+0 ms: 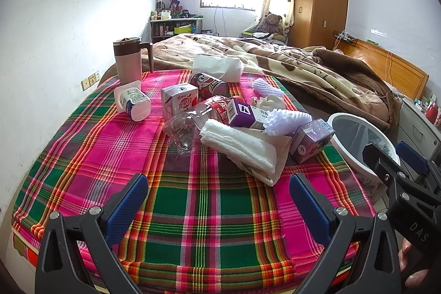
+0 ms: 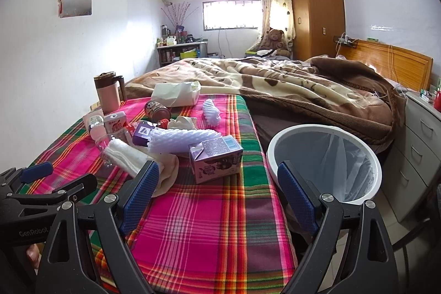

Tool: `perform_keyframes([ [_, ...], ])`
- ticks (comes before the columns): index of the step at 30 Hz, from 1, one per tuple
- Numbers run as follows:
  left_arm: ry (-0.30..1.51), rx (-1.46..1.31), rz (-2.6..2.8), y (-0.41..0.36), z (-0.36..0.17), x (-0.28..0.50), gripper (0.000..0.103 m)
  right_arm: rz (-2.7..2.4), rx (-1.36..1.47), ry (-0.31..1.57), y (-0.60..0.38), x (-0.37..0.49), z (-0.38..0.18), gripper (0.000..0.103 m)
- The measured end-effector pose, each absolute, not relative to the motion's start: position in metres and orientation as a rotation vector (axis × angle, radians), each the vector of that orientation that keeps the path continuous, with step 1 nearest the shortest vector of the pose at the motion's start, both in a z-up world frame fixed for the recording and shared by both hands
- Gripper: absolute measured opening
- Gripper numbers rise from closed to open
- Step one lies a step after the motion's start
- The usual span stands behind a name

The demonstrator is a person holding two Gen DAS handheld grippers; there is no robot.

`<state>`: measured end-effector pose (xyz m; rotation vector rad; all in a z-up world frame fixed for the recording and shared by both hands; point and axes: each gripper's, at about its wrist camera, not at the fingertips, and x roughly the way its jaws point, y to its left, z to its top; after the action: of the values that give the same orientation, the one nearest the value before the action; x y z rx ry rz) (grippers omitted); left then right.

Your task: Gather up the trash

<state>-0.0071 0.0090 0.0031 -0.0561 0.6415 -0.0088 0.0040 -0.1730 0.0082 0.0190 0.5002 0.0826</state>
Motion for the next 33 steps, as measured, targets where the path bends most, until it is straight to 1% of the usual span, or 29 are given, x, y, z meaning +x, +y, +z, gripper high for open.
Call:
perform_keyframes([
  [23, 0.657, -0.059, -0.011, 0.011, -0.003, 0.003, 0.103, 0.084, 0.017, 0.517, -0.175, 0.012, 0.004, 0.090],
  [33, 0.727, -0.135, -0.067, 0.035, -0.019, 0.025, 0.103, 0.089, 0.006, 0.583, -0.177, 0.044, -0.011, 0.090],
])
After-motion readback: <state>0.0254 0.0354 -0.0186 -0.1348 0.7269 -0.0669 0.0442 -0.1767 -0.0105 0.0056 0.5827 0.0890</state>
